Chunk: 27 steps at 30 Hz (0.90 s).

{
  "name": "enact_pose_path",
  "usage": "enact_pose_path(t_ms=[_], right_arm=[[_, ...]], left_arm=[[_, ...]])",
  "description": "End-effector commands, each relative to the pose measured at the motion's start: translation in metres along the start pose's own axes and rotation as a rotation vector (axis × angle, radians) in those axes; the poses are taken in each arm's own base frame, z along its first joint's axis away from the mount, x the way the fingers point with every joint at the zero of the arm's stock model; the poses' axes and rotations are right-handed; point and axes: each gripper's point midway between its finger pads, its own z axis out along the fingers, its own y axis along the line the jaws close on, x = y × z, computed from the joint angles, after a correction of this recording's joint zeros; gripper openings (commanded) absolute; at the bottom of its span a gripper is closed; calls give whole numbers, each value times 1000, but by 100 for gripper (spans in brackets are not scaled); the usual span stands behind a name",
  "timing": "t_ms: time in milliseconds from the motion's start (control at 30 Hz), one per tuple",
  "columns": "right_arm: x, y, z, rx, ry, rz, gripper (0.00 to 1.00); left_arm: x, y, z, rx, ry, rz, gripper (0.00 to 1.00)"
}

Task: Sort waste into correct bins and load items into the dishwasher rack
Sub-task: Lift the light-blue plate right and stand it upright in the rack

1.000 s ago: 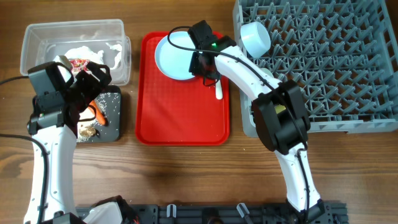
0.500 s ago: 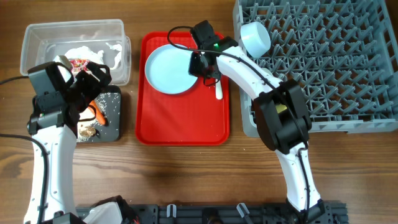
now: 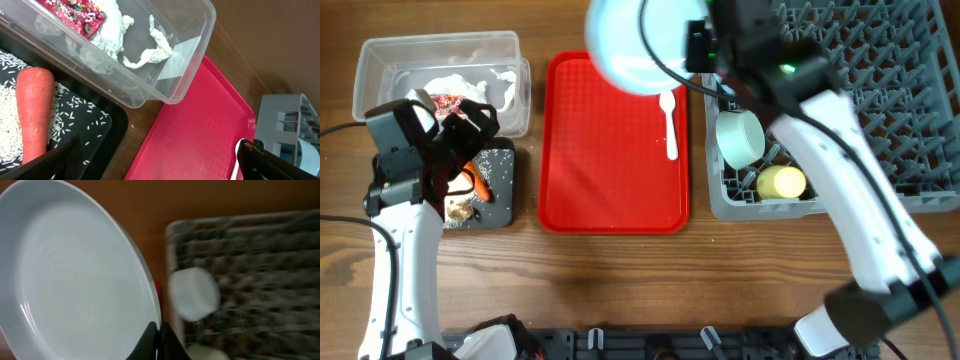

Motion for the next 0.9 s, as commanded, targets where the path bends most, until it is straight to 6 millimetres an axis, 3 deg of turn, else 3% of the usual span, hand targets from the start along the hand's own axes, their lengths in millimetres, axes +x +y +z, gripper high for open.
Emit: enact_pose_path(t_ms=[0, 133, 233, 500, 633, 767, 867], right_arm=[[-38, -100, -47, 549, -206, -21, 4], [-49, -138, -79, 884, -209, -215, 4], [-51, -147, -85, 1021, -153, -345, 4], [-39, -152, -46, 1071, 81, -652, 4], [-30, -161, -20, 1083, 152, -692, 4], [-13, -165, 19, 970, 220, -703, 4], [-4, -163, 37, 931, 251, -718, 4]], left_arm=[[-9, -5, -6, 9, -32, 22, 100], [-9, -5, -6, 9, -32, 22, 100], [-9, -5, -6, 9, -32, 22, 100], [-9, -5, -6, 9, -32, 22, 100], [-9, -5, -6, 9, -32, 22, 100], [-9, -5, -6, 9, -32, 22, 100], [-9, -5, -6, 9, -32, 22, 100]])
